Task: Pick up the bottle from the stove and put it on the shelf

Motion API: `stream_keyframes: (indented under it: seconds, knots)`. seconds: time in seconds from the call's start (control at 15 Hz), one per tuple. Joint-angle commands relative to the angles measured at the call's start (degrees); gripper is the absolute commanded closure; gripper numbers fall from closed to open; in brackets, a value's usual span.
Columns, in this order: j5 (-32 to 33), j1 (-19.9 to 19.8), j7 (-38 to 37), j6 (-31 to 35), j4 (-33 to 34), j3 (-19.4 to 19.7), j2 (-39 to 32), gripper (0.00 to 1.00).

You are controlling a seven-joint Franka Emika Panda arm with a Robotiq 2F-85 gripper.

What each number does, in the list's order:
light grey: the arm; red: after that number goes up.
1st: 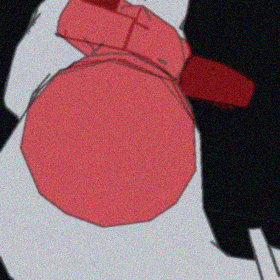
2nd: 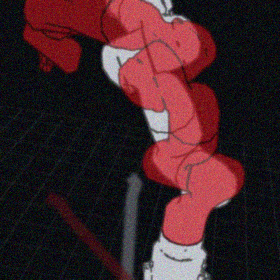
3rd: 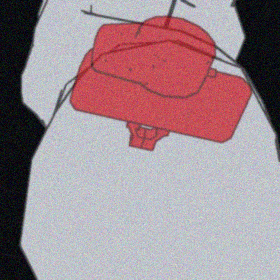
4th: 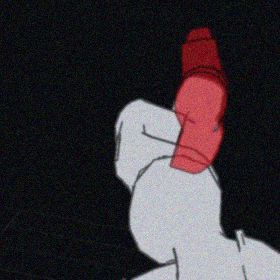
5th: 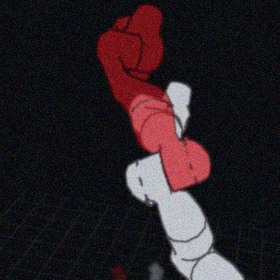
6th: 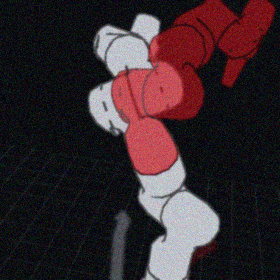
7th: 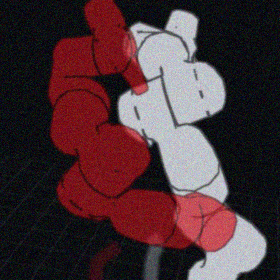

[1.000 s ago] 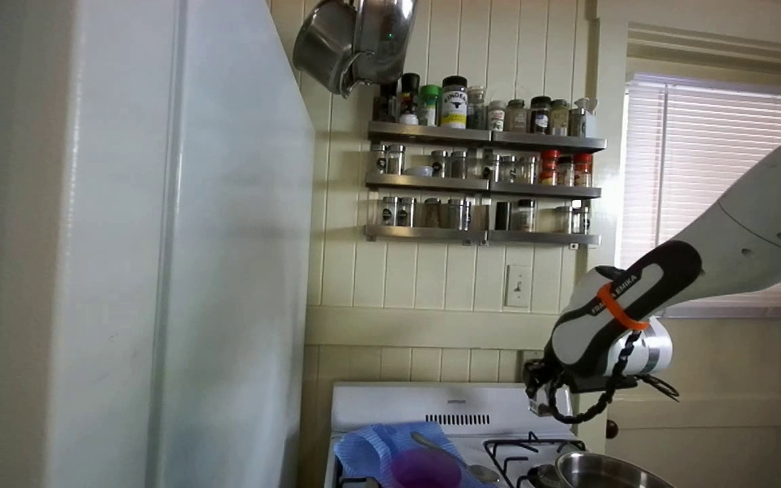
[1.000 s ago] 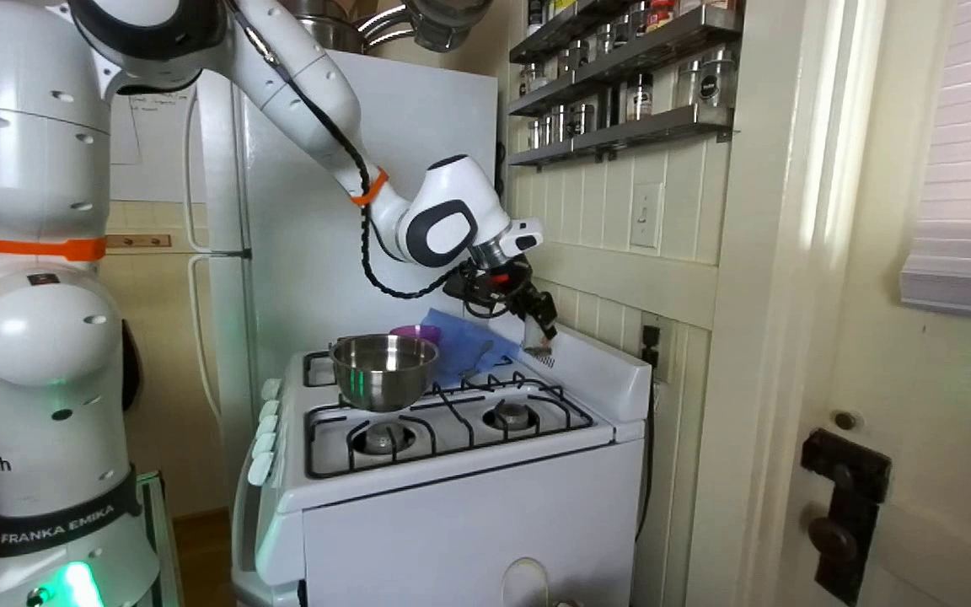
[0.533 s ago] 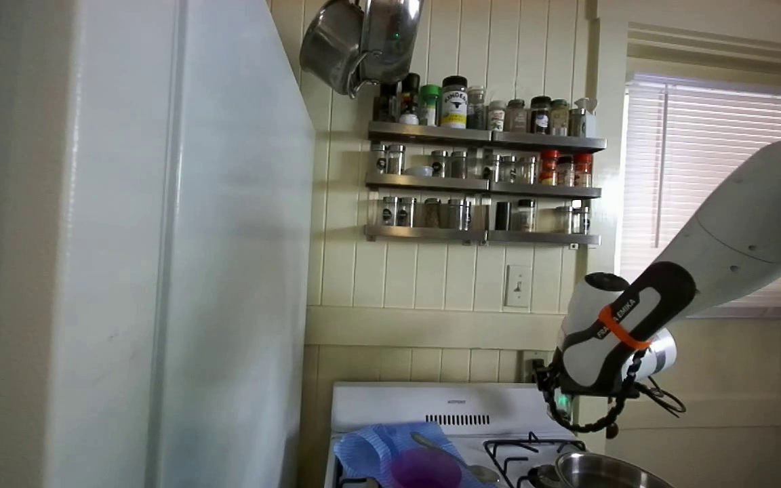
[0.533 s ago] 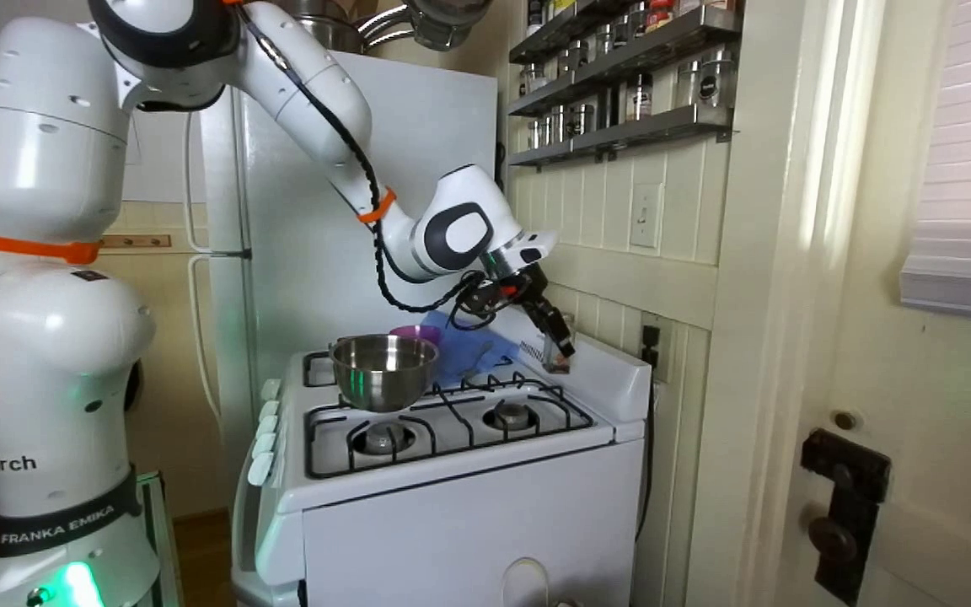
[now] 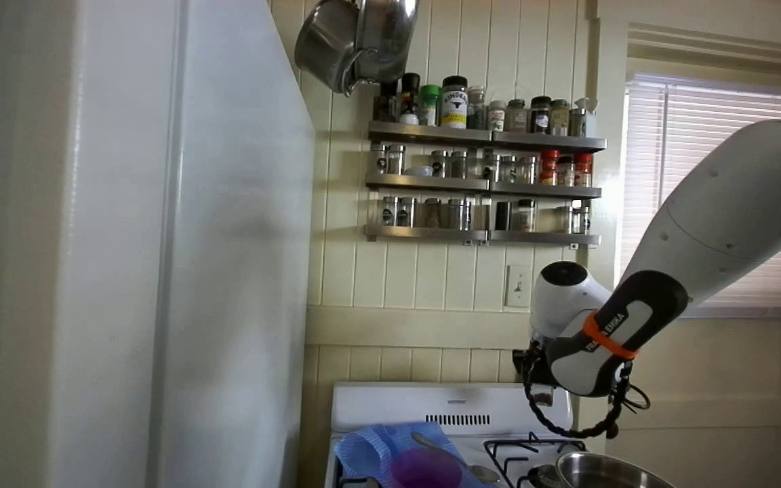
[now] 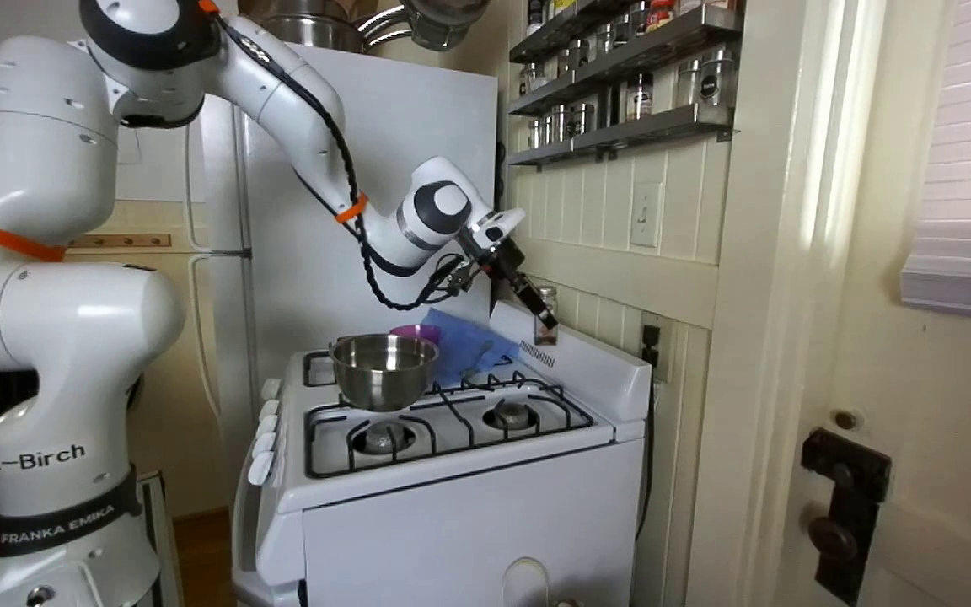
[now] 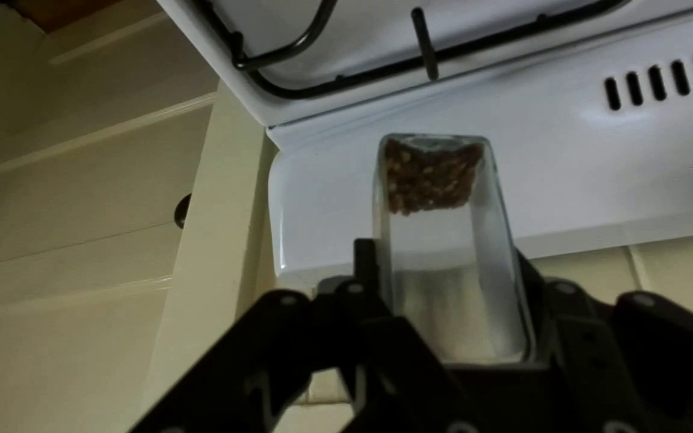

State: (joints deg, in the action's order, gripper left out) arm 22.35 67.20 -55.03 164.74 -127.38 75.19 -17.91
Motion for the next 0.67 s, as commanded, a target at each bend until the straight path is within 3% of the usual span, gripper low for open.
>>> stream_keyframes:
  seconds: [0.0,0.13,0.2,0.27,0.4,0.47,0.6]
  knots:
    - [6.28,15.81,-6.32,-8.9,0.72,13.27,1.51,0.76]
    - [7.3,24.76,-2.14,-11.67,0.61,20.66,4.27,0.76]
    - [4.8,17.75,-3.48,-8.27,0.53,14.74,0.69,0.51]
    - [5.17,21.22,-3.12,-9.59,0.68,17.62,1.17,0.51]
    - [5.38,23.71,-2.61,-10.37,0.67,19.62,1.94,0.51]
    - [5.41,23.73,-2.33,-10.4,0.65,19.7,2.16,0.76]
    - [6.77,24.03,-1.9,-10.49,2.38,21.26,-0.6,0.76]
